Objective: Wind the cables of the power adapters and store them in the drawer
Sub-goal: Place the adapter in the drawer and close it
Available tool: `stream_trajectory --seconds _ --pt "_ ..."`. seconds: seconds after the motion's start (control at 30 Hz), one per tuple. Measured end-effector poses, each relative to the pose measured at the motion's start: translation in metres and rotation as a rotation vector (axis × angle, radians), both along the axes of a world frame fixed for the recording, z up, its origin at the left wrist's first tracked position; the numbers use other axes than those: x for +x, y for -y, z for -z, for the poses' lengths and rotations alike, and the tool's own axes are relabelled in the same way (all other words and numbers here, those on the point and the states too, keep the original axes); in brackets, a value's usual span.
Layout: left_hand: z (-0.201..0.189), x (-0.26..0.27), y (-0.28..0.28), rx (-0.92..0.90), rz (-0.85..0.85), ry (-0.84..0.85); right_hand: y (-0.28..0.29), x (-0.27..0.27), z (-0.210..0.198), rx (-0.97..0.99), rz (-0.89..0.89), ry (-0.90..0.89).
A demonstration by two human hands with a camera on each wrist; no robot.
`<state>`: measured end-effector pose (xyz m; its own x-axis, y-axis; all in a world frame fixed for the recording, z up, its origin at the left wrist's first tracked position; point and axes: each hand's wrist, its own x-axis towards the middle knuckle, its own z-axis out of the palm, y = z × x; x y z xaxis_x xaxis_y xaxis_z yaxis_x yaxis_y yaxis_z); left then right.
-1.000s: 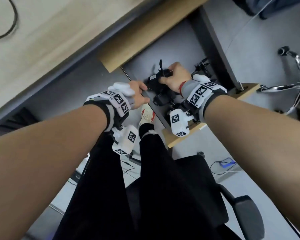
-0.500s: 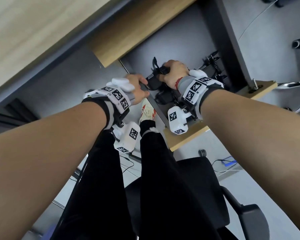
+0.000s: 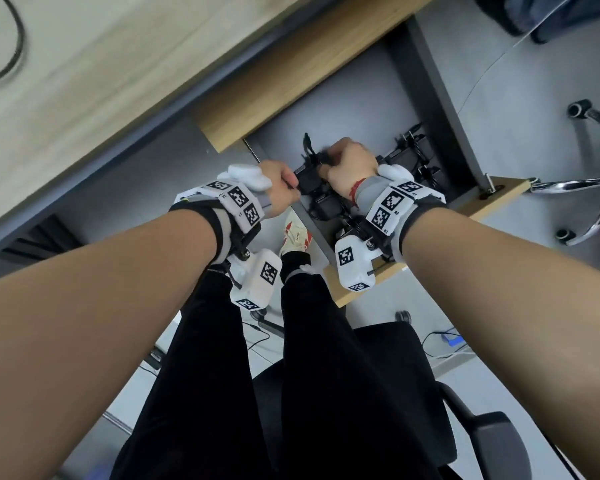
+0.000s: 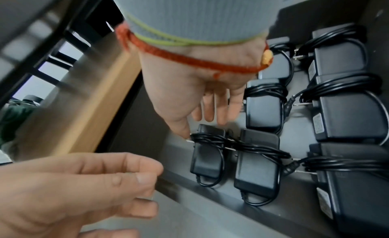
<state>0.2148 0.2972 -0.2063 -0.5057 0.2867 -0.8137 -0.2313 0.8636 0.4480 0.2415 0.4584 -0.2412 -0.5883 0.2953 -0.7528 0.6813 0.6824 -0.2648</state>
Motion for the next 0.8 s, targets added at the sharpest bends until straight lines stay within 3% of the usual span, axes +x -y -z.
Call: stream_trajectory --seconds 0.13,0.33,0.4,0.47,0.6,0.8 --pt "-0.046 -0.007 -0.002 -0.009 0.006 -0.024 0.003 -0.004 -0.045 -0.069 0.046 -0.001" --pt "-0.128 -0.026 0.025 0.089 -0.151 -0.113 0.032 -0.032 -0.129 -0.188 0.211 -0.139" --pt "-0.169 -0.038 0.051 0.140 -0.239 -0.135 0.054 -0.050 -0.172 -0.225 0.198 -0.202" --pt "-0.184 -0.050 0.066 0.195 -0.328 -0.114 0.064 -0.068 -0.197 -0.272 0.188 -0.245" --pt "-0.230 -0.082 0.126 0.179 -0.500 -0.256 0.116 -0.114 -0.262 -0.360 0.164 -0.308" --pt "-0.256 -0.128 0.204 0.176 -0.671 -0.312 0.190 -0.175 -0.305 -0.376 0.079 -0.336"
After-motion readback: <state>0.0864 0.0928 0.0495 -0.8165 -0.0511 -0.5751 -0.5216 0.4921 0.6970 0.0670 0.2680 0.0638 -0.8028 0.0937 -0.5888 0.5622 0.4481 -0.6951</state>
